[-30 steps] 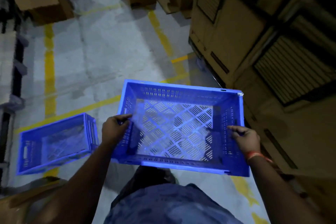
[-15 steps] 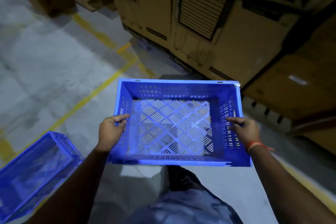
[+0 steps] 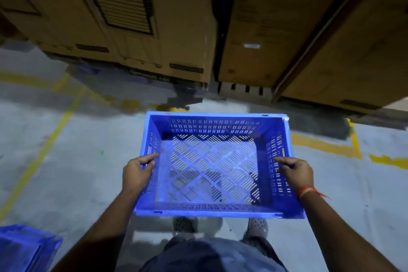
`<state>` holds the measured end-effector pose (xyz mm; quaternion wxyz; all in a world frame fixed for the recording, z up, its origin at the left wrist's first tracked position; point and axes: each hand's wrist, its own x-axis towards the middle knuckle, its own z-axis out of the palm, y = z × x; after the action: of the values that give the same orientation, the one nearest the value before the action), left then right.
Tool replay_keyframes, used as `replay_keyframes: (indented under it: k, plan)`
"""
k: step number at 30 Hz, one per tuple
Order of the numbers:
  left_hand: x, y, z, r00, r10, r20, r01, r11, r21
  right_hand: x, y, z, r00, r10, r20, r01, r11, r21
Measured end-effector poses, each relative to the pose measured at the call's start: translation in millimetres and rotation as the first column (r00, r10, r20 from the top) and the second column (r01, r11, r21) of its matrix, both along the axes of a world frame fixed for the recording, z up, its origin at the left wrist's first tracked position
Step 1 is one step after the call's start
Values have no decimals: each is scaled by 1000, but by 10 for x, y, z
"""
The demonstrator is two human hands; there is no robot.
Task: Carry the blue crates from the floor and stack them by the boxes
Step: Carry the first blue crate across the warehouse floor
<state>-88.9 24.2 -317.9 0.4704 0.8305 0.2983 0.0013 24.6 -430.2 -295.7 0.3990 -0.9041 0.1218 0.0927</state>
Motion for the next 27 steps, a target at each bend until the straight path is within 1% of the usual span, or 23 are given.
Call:
replay_keyframes:
  k: [4,7,12,15,18,22,24,27]
  plan:
    - [207,-624,-48,996,-91,-20,92,994,62,-134,-766,-122,995,-96,-6,96,995,24]
    - [317,-1167,-90,990,-138,-27,140,984,110,-170,-1339,-236,995,-100,-4,100,995,26]
    - [364,-2043,-170,992,-115,-46,121,983,140,-164,-2158,-383,993,-111,-33,112,993,26]
    - [426,-2342,-294,992,-108,-72,118,982,149,-107,-2479,-480,992,-117,-47,118,993,12]
    - [550,-2512,-471,989,-105,-107,123,978,170,-24,-2638,-653,991,-116,-66,115,993,-16]
    - [855,-2574,-1012,978,-155,-138,178,969,174,185,-2693,-1242,990,-104,-98,102,995,-24]
    - [1069,-2574,-1438,976,-169,-140,192,965,176,358,-2660,-1677,989,-107,-107,104,994,-27]
    - [1358,-2500,-2223,973,-180,-142,206,959,193,592,-2592,-2460,985,-96,-141,92,995,-33]
